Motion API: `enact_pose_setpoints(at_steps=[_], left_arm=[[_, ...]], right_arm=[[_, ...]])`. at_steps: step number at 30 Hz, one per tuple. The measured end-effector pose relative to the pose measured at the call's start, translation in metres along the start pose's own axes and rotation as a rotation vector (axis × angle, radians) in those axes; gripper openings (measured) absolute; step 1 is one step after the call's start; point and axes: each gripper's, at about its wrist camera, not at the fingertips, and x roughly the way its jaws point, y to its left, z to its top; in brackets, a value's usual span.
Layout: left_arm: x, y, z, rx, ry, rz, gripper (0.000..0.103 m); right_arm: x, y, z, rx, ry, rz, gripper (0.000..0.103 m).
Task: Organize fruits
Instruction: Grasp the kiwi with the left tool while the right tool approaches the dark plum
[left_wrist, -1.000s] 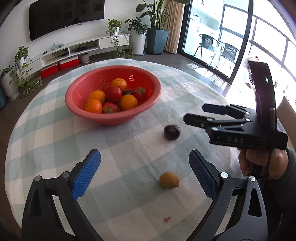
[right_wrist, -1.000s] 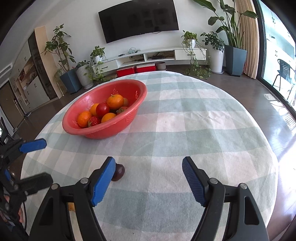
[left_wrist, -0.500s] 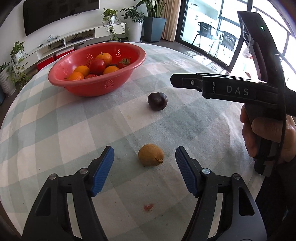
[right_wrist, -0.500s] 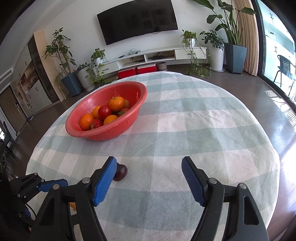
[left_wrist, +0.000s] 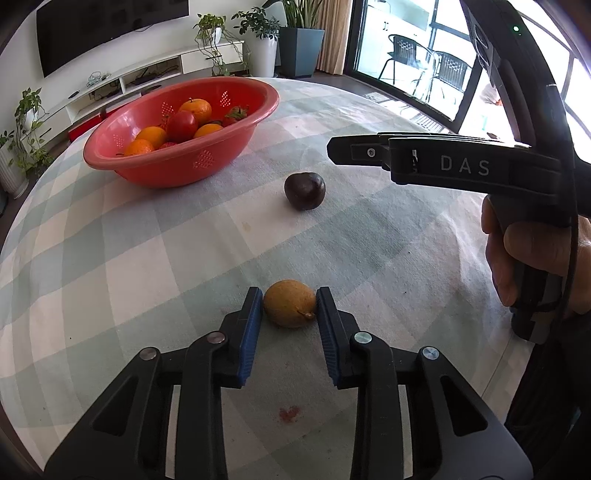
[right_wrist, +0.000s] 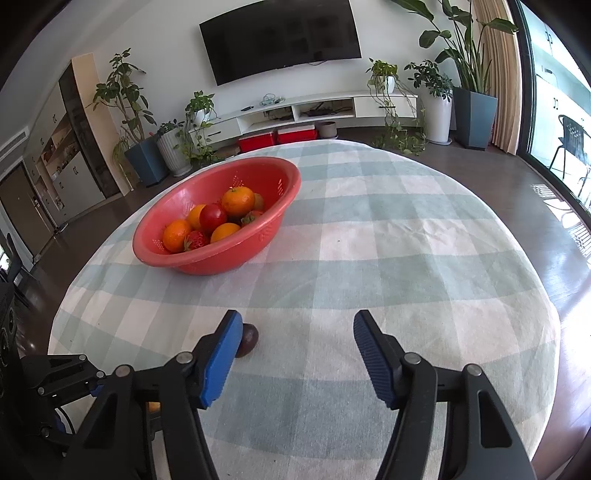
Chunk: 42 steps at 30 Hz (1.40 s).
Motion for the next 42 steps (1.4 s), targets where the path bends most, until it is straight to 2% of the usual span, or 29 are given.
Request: enact_pose_setpoints(at_steps=[11, 19, 28, 30, 33, 35, 39, 42], left_arm=[[-0.005, 0.003, 0.000, -0.011, -0.019, -0.001, 0.027], [-0.011, 0.022, 0.003, -0.075, -0.044, -0.011, 0.027], [-0.011, 0.037, 0.003, -0.129, -0.054, 0.009, 0.027], [-0.011, 0.040, 0.003, -0.137, -0.056, 0.013, 0.027], [-0.012, 0.043, 0.002, -0.148, -0.060, 0.016, 0.027], [-0.012, 0.044, 0.002, -0.153, -0.063, 0.017, 0.027], [-0.014, 0.045, 0.002, -0.155, -0.070, 0.017, 0.027], [-0.014, 0.046, 0.002, -0.159, -0.073, 0.018, 0.027]], right_arm=[[0.002, 0.004, -0.002, -0.016, 0.007, 0.010, 0.063], [0.007, 0.023, -0.006, -0.121, 0.032, 0.022, 0.059], [0.027, 0.041, -0.006, -0.179, 0.092, 0.077, 0.058], [0.036, 0.046, -0.009, -0.206, 0.131, 0.067, 0.052], [0.038, 0.051, -0.012, -0.238, 0.130, 0.051, 0.049], [0.038, 0.049, -0.012, -0.235, 0.128, 0.047, 0.047], [0.037, 0.043, -0.010, -0.208, 0.123, 0.046, 0.035], [0.037, 0.041, -0.010, -0.199, 0.121, 0.050, 0.033]])
